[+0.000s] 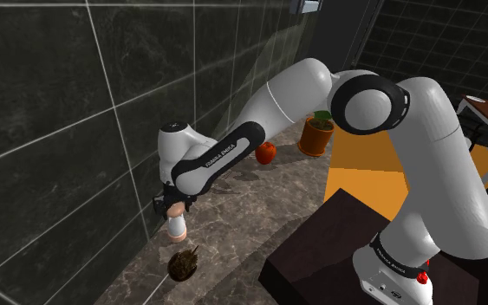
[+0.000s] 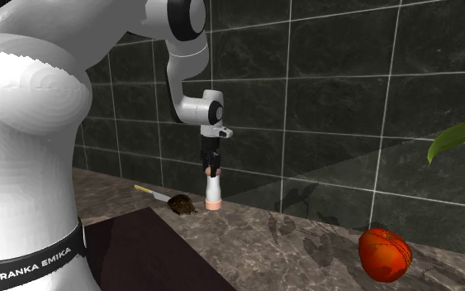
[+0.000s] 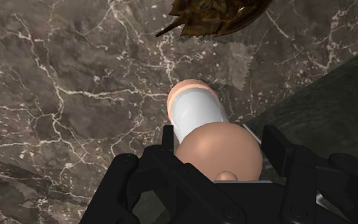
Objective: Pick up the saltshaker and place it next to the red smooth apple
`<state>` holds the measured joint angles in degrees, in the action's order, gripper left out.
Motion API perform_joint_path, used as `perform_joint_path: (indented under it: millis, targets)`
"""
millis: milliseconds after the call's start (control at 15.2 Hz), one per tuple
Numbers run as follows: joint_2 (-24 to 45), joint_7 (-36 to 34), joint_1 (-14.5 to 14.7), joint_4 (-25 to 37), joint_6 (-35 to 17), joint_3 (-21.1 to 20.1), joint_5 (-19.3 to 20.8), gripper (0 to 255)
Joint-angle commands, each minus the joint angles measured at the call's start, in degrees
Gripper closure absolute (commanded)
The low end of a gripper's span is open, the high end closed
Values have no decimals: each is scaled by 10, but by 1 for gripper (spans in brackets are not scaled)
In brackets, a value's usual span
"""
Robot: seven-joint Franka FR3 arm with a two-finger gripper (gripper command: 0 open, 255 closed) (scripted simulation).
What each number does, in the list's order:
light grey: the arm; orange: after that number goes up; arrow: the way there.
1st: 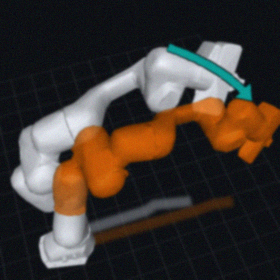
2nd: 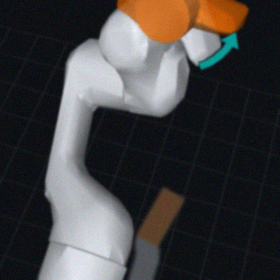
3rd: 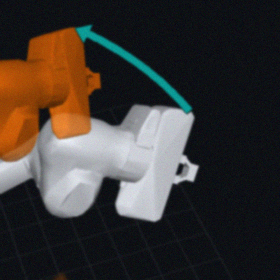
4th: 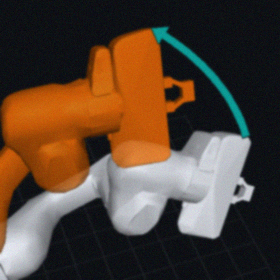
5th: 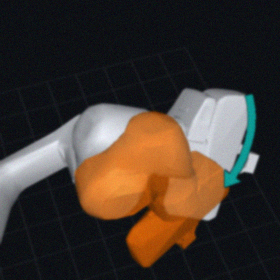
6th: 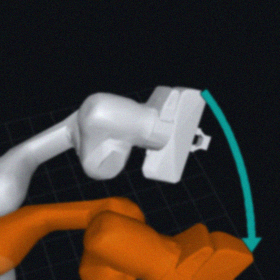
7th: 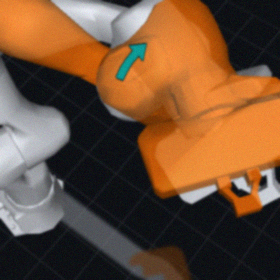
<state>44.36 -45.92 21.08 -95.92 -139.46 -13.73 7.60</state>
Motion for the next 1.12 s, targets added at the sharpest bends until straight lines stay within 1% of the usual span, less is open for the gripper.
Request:
perform_joint_path:
  millis: [0,264,1056]
  targets:
    - [0,0,0,0,0,0,0,255]
    - [0,0,0,0,0,0,0,255]
    - [-67,4,-10,-11,56,-13,-13,255]
